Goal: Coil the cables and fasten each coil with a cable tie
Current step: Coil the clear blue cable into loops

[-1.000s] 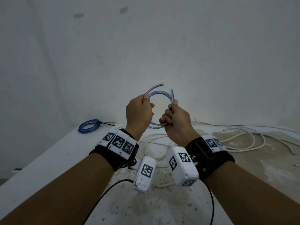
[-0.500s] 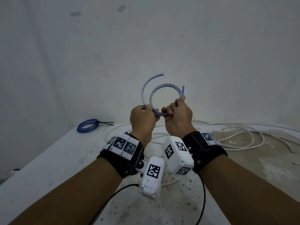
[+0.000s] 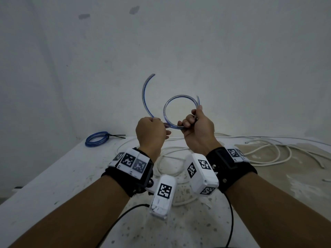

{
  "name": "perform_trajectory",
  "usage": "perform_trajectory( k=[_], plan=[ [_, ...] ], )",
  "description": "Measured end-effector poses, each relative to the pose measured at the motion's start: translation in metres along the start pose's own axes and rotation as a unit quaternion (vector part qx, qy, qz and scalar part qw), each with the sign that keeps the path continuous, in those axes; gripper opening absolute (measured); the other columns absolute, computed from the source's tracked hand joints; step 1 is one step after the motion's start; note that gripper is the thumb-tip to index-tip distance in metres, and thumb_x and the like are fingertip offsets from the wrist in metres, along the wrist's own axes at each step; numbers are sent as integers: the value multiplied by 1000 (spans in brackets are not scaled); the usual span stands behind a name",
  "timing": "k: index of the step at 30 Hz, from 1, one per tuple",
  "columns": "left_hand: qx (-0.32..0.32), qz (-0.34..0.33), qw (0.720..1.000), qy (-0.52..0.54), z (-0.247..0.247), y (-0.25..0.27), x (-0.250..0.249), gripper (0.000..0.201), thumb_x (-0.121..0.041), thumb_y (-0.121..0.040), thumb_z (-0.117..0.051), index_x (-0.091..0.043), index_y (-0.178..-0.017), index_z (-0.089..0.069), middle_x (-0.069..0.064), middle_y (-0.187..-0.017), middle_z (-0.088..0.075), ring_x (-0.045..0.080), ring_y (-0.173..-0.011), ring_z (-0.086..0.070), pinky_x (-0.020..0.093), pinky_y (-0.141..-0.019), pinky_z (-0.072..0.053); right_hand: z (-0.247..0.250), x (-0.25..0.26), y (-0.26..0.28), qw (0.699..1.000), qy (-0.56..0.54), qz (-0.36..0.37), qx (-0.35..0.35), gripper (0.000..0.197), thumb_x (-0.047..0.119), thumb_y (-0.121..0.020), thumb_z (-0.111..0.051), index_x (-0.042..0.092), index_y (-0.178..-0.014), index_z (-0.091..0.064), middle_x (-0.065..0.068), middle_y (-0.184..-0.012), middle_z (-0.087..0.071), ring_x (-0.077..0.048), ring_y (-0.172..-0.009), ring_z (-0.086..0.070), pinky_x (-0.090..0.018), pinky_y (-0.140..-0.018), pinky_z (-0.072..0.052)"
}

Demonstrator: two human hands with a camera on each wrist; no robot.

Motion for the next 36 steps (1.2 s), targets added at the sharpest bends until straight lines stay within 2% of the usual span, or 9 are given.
perform_trajectory(
  k=[5, 12, 20, 22, 25, 27, 30, 33, 36],
  plan=[
    [8, -15, 999, -33, 5, 0, -5, 29, -7, -93, -44, -13, -69, -58, 3, -62, -70, 21, -51, -68, 36, -55, -61, 0, 0, 0, 1000, -21, -5, 2, 35, 37, -104, -43, 13, -80, -49, 1, -50, -36, -15, -41, -36, -29, -55, -50],
    [27, -73, 993, -93, 7, 2, -9, 30, -10, -92, -44, -16, -66, -57, 3, -62, -70, 19, -51, -68, 43, -62, -61, 0, 1, -2, 998, -59, -14, -8, 37, 36, -105, -41, 13, -77, -47, 1, -49, -39, -15, -41, -37, -28, -54, -48],
    [29, -91, 991, -95, 7, 1, -11, 30, -10, -90, -47, -12, -62, -59, 4, -58, -69, 21, -50, -68, 46, -62, -60, 4, -3, -2, 999, -50, -14, -14, 36, 35, -105, -41, 14, -77, -47, 2, -48, -37, -14, -40, -35, -27, -53, -46],
    [26, -114, 987, -107, 6, -2, -12, 29, -20, -92, -46, -12, -68, -62, 3, -61, -69, 20, -54, -69, 45, -65, -60, 2, -5, 0, 1000, -17, -12, 4, 36, 36, -105, -40, 15, -77, -46, 3, -49, -34, -13, -40, -31, -26, -51, -43],
    [16, -151, 981, -124, 4, -8, -11, 32, -38, -92, -40, -16, -78, -60, 0, -74, -67, 23, -72, -68, 47, -71, -58, -6, -7, 5, 999, 26, -13, 39, 37, 35, -105, -40, 15, -75, -46, 3, -52, -28, -13, -41, -25, -25, -48, -40],
    [11, -147, 984, -96, 1, -10, -11, 28, -32, -98, -39, -14, -87, -57, 2, -85, -66, 22, -75, -69, 47, -73, -59, -11, -8, 7, 997, 40, -20, 63, 38, 35, -105, -40, 15, -74, -46, 2, -52, -27, -13, -41, -24, -26, -50, -40],
    [28, -96, 995, 24, -3, -12, -7, 18, -19, -103, -36, -10, -102, -51, 4, -96, -68, 17, -66, -72, 44, -73, -60, -15, -9, 8, 995, 50, -36, 79, 38, 35, -104, -42, 14, -73, -46, 1, -51, -29, -14, -42, -27, -28, -54, -39],
    [42, -70, 991, 103, -4, -12, -5, 19, -18, -103, -38, -6, -106, -52, 7, -89, -69, 18, -63, -71, 46, -72, -61, -14, -9, 7, 995, 48, -39, 79, 38, 34, -104, -42, 14, -72, -46, 1, -51, -28, -14, -41, -26, -27, -53, -40],
    [41, -69, 986, 149, -3, -15, -8, 19, -21, -104, -40, -5, -106, -51, 10, -85, -67, 14, -52, -63, 38, -61, -60, -10, -12, 7, 993, 70, -43, 83, 37, 34, -104, -43, 14, -73, -46, 2, -50, -27, -13, -40, -25, -27, -51, -40]
  ],
)
Point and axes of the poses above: each hand's wrist, its own y-axis away from the middle knuckle, its own z-axis out of the back of the hand, x = y × z, the point moved 6 cm from there along -y, towards the middle knuckle
